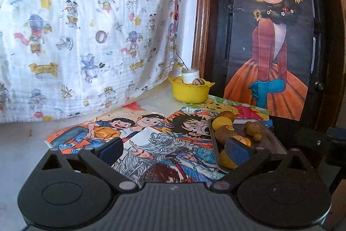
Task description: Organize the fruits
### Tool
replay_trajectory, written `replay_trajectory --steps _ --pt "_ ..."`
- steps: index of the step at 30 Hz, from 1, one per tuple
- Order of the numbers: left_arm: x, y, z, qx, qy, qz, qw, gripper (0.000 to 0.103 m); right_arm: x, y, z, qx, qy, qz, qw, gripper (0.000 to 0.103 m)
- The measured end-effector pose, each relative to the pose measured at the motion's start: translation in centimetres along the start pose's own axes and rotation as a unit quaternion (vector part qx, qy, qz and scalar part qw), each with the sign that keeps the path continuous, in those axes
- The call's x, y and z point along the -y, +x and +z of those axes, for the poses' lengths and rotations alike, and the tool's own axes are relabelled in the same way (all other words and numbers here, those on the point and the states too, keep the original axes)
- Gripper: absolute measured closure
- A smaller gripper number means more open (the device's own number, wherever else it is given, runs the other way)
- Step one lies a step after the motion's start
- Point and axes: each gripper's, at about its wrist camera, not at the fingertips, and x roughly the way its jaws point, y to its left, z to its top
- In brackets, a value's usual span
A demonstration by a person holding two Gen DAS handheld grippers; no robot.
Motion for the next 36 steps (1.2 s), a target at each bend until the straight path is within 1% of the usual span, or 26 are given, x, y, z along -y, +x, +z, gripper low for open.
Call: replay_trajectory --steps 4,13,23,36 --pt "-0.2 -0.7 -0.6 -0.005 0.002 -0.002 1.0 0.0 -0.4 -0.8 -0.6 -0.003 -0.002 -0.002 1.0 0.001" --pt "-0.1 -1.2 -1.5 -0.012 0.012 -0.003 0.9999 0.0 -0.6 -1.1 -1.6 -0.014 -0.001 -0.002 1.0 0.001" --pt "-0.2 -0.9 -1.7 -0.019 0.012 0.001 0.9997 0.0 -0.5 -0.7 -1.7 -0.021 0.001 -0.003 1.0 0.001" --pt "-0.3 -0.9 -1.8 -0.02 0.012 0.0 0.9997 0.0 -0.7 -0.7 -1.8 -0.023 0.0 -0.004 1.0 0.001"
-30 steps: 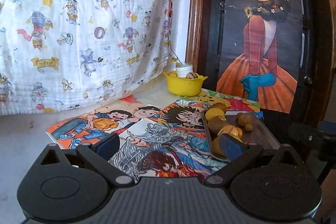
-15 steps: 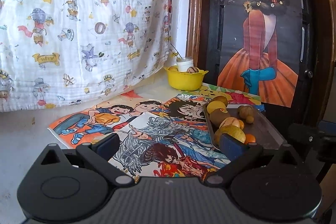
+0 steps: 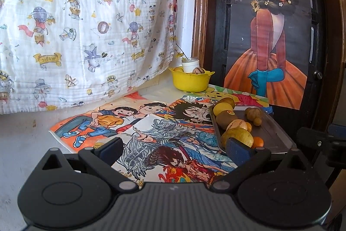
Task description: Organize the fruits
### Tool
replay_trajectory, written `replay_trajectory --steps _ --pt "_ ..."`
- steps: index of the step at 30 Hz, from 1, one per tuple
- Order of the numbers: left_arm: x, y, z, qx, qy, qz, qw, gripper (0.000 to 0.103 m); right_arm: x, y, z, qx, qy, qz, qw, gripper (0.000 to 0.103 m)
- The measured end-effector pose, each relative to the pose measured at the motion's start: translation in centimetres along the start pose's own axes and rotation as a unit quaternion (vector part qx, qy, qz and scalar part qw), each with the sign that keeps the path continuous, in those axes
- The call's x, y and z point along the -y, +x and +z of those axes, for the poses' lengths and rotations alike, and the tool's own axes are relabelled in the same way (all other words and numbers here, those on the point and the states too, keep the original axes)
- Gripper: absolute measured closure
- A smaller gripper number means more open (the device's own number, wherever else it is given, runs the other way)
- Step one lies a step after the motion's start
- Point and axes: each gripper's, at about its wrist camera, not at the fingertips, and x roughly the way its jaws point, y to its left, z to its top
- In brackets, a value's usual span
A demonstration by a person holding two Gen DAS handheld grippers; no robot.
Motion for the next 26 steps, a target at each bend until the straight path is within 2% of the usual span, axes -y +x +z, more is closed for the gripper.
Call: replay_trajectory --steps 20,26 --pt "0.3 0.3 -0.3 -0.011 0.012 0.002 0.9999 0.0 0.0 0.4 -0.4 -0.006 0.002 0.0 1.0 0.001" --pt "0.3 0.6 -0.7 -0.011 0.012 -0.008 0.9998 0.0 0.1 1.1 -0.9 -0.017 0.004 0.001 1.0 0.001"
